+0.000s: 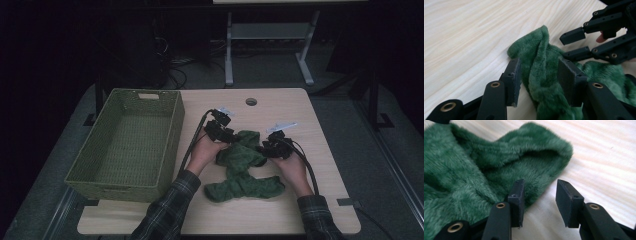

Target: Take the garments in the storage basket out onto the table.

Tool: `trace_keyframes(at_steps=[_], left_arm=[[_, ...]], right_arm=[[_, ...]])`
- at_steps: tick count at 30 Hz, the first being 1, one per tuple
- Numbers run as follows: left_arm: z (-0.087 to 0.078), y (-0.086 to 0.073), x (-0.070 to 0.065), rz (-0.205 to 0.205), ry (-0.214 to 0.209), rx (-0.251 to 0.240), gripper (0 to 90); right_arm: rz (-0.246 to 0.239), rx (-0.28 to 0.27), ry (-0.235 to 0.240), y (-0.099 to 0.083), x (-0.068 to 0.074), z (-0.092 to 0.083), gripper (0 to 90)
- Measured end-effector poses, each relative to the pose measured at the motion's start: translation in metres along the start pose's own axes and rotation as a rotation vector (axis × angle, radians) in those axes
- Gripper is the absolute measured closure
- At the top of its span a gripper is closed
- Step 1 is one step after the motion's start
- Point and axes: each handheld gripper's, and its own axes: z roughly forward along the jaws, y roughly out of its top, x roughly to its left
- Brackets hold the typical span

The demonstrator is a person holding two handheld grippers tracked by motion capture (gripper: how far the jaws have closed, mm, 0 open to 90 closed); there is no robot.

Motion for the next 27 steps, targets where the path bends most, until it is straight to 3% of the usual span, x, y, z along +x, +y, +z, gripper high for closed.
trace_keyframes(at_steps=[1,2,4,9,10,13,16,19,22,24,27], left_arm=[[0.005,-0.001,-0.001,-0.012,-0.001,0.004,53.4],[0.007,-0.002,0.001,0.010,0.000,0.036,53.4],[0.013,-0.004,0.002,0.004,0.002,0.054,53.4],[0.020,-0.007,0.004,0.002,0.011,0.094,55.3],[0.021,-0.008,0.005,0.020,0.016,0.116,56.1],[0.025,-0.011,0.006,0.019,0.021,0.144,57.0],[0.030,-0.016,0.009,-0.007,0.013,0.147,60.5],[0.030,-0.019,0.011,-0.013,-0.002,0.148,69.4],[0.025,-0.019,0.011,0.006,0.005,0.140,80.2],[0.019,-0.019,0.013,0.017,0.013,0.134,82.6],[0.011,-0.020,0.016,0.001,0.021,0.106,85.1]], right_arm=[[-0.004,0.003,0.000,-0.001,0.001,0.001,58.6],[-0.008,0.010,0.003,-0.003,0.002,0.003,58.6],[-0.012,0.010,0.002,-0.003,0.003,0.004,61.0],[-0.046,0.012,-0.004,-0.003,0.008,0.004,76.3],[-0.045,0.013,-0.002,-0.003,0.009,0.004,79.0],[-0.046,0.011,0.010,-0.003,0.009,0.004,85.2],[-0.057,0.010,0.007,-0.003,0.010,0.005,87.5],[-0.058,0.015,0.009,-0.003,0.011,0.004,88.2],[-0.063,0.014,0.002,-0.003,0.012,0.004,88.7],[-0.073,0.018,-0.010,-0.003,0.013,0.004,88.9],[-0.077,0.015,-0.021,-0.002,0.012,0.001,89.0]])
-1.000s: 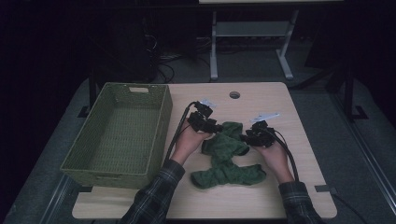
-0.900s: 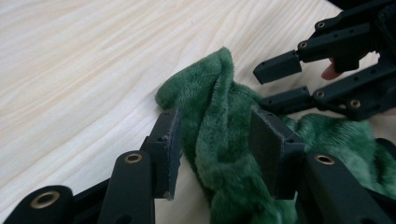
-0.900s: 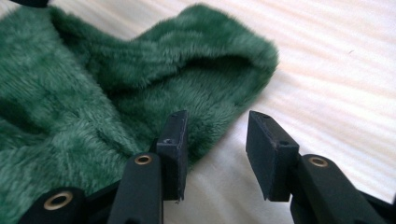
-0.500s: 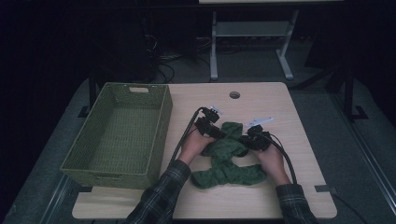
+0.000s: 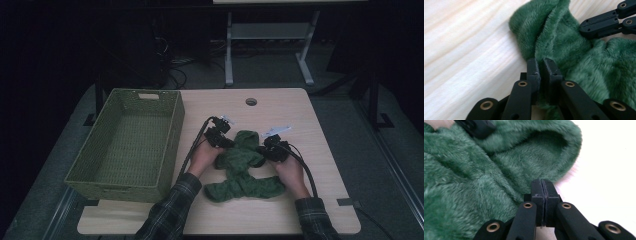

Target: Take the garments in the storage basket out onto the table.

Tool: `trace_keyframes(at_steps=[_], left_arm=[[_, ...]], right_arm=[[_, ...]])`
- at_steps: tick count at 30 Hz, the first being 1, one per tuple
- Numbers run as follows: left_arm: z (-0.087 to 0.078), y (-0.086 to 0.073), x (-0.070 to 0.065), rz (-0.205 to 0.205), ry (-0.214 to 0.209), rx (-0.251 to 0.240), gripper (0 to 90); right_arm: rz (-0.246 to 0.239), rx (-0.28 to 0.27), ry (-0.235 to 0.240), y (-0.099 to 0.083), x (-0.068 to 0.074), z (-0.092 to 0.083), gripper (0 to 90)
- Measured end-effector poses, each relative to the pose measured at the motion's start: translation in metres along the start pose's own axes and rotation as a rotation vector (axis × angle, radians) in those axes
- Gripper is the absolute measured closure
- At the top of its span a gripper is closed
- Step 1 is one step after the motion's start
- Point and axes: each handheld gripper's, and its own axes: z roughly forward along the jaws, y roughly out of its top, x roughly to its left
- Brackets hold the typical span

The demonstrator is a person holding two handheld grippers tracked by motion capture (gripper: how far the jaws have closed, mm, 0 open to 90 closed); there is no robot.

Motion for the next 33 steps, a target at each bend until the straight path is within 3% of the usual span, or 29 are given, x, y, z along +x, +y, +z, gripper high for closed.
trace_keyframes(at_steps=[10,11,16,25,29,33], left_arm=[[-0.031,-0.010,0.011,-0.036,0.067,-0.091,86.8],[-0.032,-0.012,0.013,-0.042,0.070,-0.096,87.0],[-0.022,-0.024,0.019,-0.080,0.065,-0.122,87.3],[0.004,-0.027,0.028,-0.070,0.105,-0.107,86.1],[0.002,-0.025,0.027,-0.060,0.108,-0.115,78.5],[-0.013,-0.022,0.024,-0.048,0.108,-0.138,69.8]], right_arm=[[-0.002,-0.065,-0.051,0.002,-0.008,-0.020,89.3],[0.014,-0.070,-0.056,0.002,-0.009,-0.024,89.4],[0.036,-0.094,-0.059,0.000,-0.017,-0.029,89.6],[0.046,-0.042,-0.062,-0.004,-0.031,-0.001,89.5],[0.044,-0.046,-0.061,-0.005,-0.031,0.000,87.4],[0.057,-0.088,-0.059,-0.002,-0.029,-0.013,79.6]])
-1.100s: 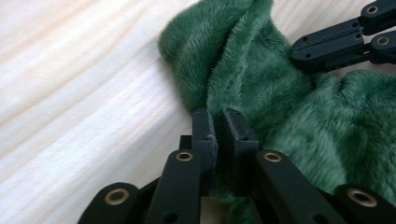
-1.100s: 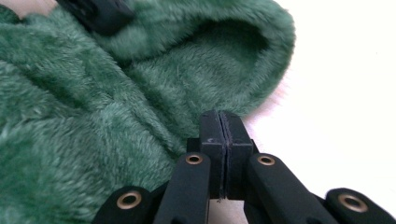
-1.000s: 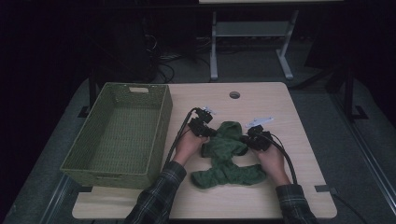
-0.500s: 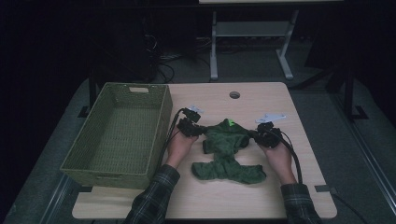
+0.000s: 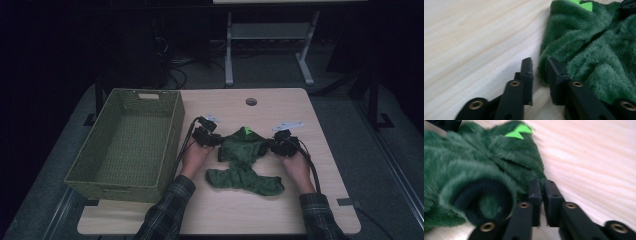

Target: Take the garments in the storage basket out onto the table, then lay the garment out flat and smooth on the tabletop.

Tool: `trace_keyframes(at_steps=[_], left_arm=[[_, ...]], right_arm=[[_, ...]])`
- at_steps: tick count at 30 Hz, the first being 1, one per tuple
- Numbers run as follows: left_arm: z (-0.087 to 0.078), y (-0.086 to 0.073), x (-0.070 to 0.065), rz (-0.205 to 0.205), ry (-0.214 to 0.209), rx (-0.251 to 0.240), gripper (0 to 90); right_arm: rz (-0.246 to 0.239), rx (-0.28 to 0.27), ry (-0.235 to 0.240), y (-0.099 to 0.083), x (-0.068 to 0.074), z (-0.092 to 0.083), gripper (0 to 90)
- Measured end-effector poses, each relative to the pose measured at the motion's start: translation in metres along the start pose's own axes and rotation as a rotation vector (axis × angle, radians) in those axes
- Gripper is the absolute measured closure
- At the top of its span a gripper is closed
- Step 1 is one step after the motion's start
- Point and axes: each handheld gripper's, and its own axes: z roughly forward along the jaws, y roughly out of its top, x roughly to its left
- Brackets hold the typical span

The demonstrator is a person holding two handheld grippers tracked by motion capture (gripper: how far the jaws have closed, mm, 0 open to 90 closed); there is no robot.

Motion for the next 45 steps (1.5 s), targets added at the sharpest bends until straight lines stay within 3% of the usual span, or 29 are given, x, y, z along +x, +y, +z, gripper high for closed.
trace_keyframes(at_steps=[5,9,15,21,28,33,37,45], left_arm=[[-0.019,0.002,-0.007,0.017,-0.020,-0.021,58.4],[-0.032,-0.003,-0.013,0.014,-0.054,-0.022,51.4],[-0.044,-0.015,-0.026,0.044,-0.066,-0.027,41.7],[-0.054,-0.029,-0.039,0.069,-0.078,-0.037,34.0],[-0.067,-0.051,-0.049,0.108,-0.050,-0.044,21.6],[-0.073,-0.067,-0.057,0.115,-0.044,-0.047,14.5],[-0.078,-0.081,-0.068,0.145,-0.043,-0.046,13.4],[-0.082,-0.105,-0.086,0.163,-0.029,-0.075,12.8]], right_arm=[[-0.002,-0.025,-0.014,0.007,-0.001,-0.021,68.7],[0.035,-0.038,0.013,0.008,-0.003,-0.036,62.0],[0.061,-0.030,0.031,0.003,-0.006,-0.045,57.2],[0.045,-0.017,0.027,-0.001,-0.003,-0.048,54.6],[0.036,-0.002,0.054,-0.003,0.006,-0.054,50.3],[0.020,-0.022,0.058,-0.006,0.011,-0.059,50.8],[0.021,-0.026,0.069,-0.007,0.014,-0.061,50.8],[0.004,-0.030,0.100,-0.006,0.025,-0.062,50.8]])
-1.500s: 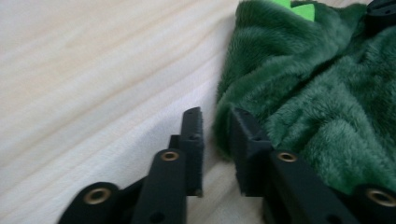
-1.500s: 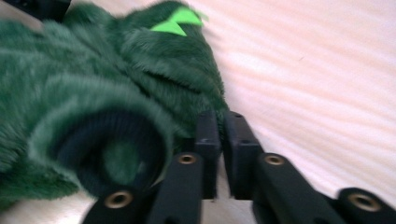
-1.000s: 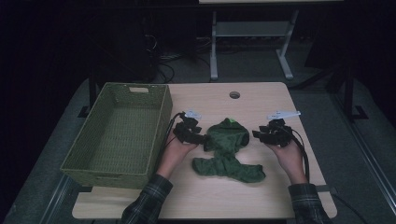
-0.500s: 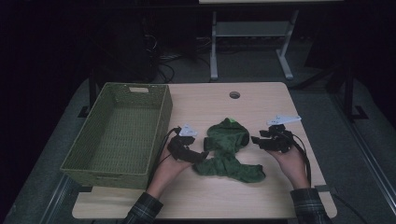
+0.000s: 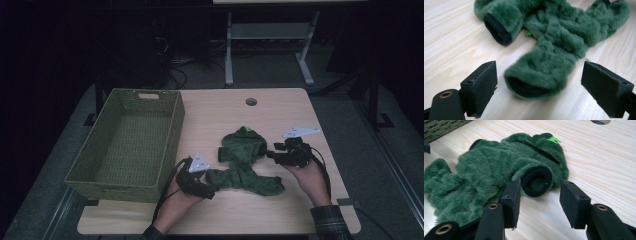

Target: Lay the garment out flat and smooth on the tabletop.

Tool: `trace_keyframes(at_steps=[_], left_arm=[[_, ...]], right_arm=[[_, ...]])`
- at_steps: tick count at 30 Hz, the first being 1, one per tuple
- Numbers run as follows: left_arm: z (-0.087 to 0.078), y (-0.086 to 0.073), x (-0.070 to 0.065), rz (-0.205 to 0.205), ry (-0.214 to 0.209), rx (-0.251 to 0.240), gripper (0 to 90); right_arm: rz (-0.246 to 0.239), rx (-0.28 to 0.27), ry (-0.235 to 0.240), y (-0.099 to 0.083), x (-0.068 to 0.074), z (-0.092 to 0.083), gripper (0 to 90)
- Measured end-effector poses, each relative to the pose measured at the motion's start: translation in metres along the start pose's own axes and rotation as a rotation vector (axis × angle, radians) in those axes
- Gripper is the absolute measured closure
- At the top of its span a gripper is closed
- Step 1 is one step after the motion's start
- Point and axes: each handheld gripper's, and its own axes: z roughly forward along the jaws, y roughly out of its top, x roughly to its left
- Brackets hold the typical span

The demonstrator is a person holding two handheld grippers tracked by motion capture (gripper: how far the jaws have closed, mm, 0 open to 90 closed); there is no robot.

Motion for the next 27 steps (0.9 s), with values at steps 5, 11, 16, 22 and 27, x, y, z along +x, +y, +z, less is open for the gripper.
trace_keyframes(at_steps=[5,11,16,22,27], left_arm=[[-0.001,-0.017,-0.007,-0.004,0.017,0.010,12.7],[-0.004,-0.030,-0.010,0.004,0.028,0.023,12.6],[-0.002,-0.040,-0.011,0.019,0.029,0.040,12.6],[-0.003,-0.042,-0.012,0.026,0.010,0.035,12.6],[-0.006,-0.045,-0.013,0.038,-0.001,0.036,12.9]], right_arm=[[-0.004,-0.009,0.029,0.002,0.008,0.000,52.0],[-0.021,-0.016,0.064,0.005,0.022,0.001,55.1],[-0.056,-0.022,0.101,0.010,0.039,0.004,57.1],[-0.082,-0.028,0.165,0.014,0.064,0.009,60.0],[-0.117,-0.020,0.211,0.017,0.086,0.016,62.3]])
